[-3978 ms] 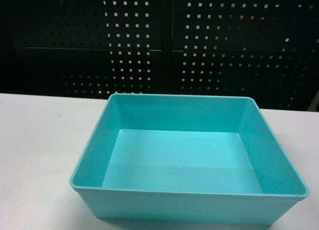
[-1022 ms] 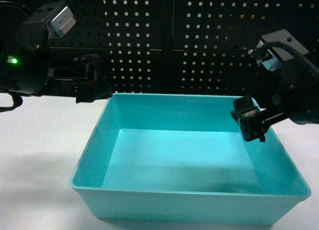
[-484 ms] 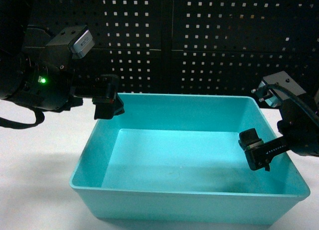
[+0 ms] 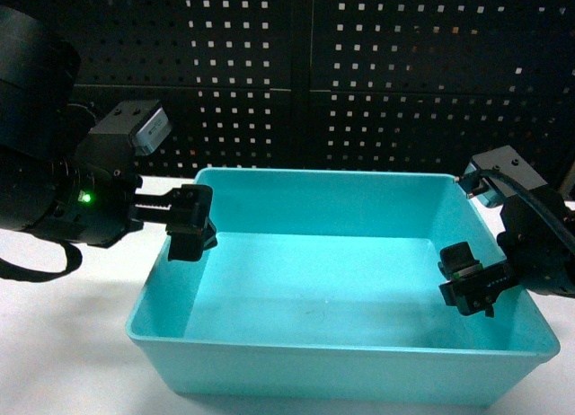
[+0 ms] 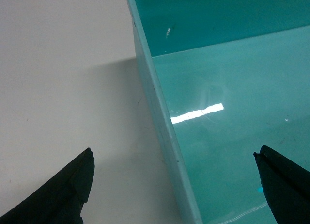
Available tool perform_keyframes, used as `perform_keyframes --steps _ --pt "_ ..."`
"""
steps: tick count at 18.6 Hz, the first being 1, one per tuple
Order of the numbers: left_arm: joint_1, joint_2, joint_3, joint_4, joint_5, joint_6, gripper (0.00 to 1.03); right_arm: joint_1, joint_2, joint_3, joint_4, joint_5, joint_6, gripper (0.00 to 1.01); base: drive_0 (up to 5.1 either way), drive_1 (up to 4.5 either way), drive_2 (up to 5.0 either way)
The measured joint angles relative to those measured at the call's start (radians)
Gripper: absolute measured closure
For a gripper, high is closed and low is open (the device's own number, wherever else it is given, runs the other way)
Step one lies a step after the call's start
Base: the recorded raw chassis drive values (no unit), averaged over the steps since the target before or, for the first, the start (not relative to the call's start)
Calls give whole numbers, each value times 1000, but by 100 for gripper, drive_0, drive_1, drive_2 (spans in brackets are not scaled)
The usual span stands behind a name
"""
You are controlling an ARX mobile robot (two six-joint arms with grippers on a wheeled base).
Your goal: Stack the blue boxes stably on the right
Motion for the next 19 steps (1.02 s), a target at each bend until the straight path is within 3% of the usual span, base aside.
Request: perform_keyframes --steps 5,8,12,16,19 --pt "-4 9 0 -39 -25 -19 5 7 2 0 5 8 23 72 0 0 0" --pt "-5 34 0 -51 -34 -51 5 13 8 16 -2 -9 129 91 0 0 0" --pt "-19 40 15 -79 -8 -109 5 19 14 24 1 -11 155 93 0 0 0" --pt "-47 40 16 -138 -19 -235 6 12 18 21 13 -11 159 93 0 0 0" --pt "-53 40 16 -190 -37 -326 32 13 18 21 16 -4 163 93 0 0 0"
